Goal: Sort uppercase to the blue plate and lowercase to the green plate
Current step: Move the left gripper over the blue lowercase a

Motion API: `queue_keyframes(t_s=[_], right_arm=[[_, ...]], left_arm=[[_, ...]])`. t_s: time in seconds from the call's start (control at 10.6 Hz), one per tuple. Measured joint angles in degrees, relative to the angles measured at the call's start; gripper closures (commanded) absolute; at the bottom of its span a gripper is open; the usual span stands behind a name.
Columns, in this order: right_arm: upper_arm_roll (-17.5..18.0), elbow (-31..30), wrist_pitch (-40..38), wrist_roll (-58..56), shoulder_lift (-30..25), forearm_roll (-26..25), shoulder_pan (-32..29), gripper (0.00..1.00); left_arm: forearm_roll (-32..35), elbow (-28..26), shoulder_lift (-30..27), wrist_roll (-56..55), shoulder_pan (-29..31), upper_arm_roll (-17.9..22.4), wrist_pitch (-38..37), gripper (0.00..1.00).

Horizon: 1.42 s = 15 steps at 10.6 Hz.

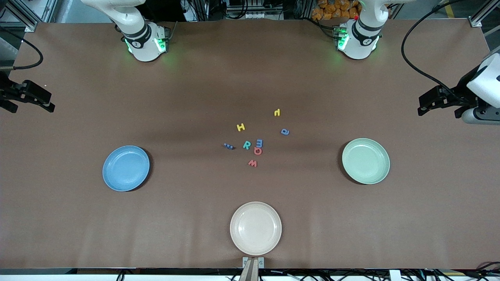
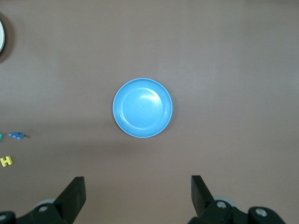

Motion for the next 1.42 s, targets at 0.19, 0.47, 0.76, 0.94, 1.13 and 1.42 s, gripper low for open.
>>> queue_keyframes(t_s=[0.19,0.47,0.76,0.94,1.13,1.42], right_arm=[[0.07,0.0,0.0,0.02,0.0,0.03,0.0,0.0],[0.14,0.0,0.0,0.02,0.0,0.04,0.01,0.0],[0.26,0.0,0.0,0.03,0.01,0.04,0.04,0.0],[0.39,0.01,0.0,0.03,0.02,0.05,0.08,0.0],[0.39,0.01,0.0,0.03,0.02,0.05,0.08,0.0],[0.45,0.01,-0.11,0.03,0.08,0.05,0.1,0.0]], left_arm=[[0.0,0.0,-0.11,0.0,0.0,0.0,-0.15,0.0],[0.0,-0.28,-0.11,-0.03,-0.01,0.01,-0.29,0.0],[0.0,-3.6,1.57,-1.7,-0.28,-2.57,3.2,0.0],[0.0,-10.69,2.4,-6.56,-0.43,-6.32,10.83,0.0],[0.0,-16.65,2.43,-11.24,-0.62,-10.75,16.62,0.0],[0.0,-25.44,2.52,-12.89,-1.1,-15.22,26.78,0.0]])
